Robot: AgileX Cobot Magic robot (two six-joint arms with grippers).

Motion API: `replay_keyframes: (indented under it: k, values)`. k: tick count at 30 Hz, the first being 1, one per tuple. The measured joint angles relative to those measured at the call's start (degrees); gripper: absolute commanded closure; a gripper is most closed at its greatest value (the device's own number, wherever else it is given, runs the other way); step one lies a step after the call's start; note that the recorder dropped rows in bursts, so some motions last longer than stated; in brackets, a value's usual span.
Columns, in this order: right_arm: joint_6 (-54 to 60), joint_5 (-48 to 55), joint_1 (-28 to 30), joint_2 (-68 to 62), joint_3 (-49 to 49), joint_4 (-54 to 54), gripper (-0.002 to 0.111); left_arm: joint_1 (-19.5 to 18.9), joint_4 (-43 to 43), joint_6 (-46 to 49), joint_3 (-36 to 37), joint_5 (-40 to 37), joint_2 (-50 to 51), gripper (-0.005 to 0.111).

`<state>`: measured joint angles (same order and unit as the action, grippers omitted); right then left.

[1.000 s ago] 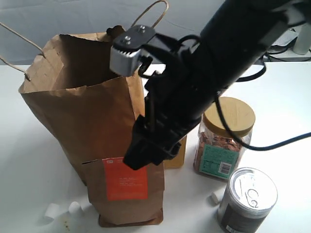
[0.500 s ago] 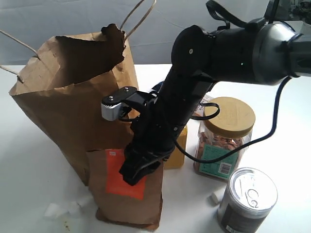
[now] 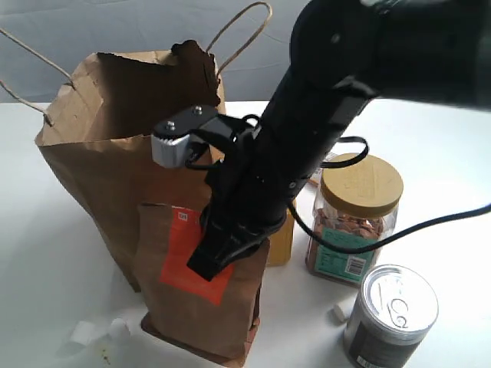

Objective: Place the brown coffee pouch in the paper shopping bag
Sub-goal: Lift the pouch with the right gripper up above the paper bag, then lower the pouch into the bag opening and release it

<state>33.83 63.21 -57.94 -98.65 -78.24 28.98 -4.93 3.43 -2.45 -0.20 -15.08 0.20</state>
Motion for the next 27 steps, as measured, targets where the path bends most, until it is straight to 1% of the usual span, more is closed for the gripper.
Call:
replay_keyframes:
  k: [6, 9, 12, 16, 24, 25, 27]
  values:
    - [-1.7, 0.9, -0.7, 9.6, -2.6, 1.6, 0.108, 0.0, 0.0, 0.0, 0.0, 0.0, 0.0, 0.107]
    - [-1.9, 0.5, -0.7, 13.4, -6.3, 2.9, 0.108, 0.0, 0.0, 0.0, 0.0, 0.0, 0.0, 0.107]
    - [-1.9, -2.3, -0.7, 16.3, -10.8, 4.9, 0.108, 0.0, 0.0, 0.0, 0.0, 0.0, 0.0, 0.107]
    - [-1.6, -8.5, -0.7, 18.0, -14.7, 6.2, 0.108, 0.0, 0.0, 0.0, 0.0, 0.0, 0.0, 0.107]
    - [0.3, -23.7, -0.7, 17.1, -15.3, 3.7, 0.108, 0.0, 0.0, 0.0, 0.0, 0.0, 0.0, 0.107]
    - [0.5, -27.2, -0.7, 16.1, -15.3, 3.3, 0.108, 0.0, 0.0, 0.0, 0.0, 0.0, 0.0, 0.107]
    - [0.9, -30.9, -0.7, 13.4, -15.4, 2.9, 0.108, 0.0, 0.0, 0.0, 0.0, 0.0, 0.0, 0.107]
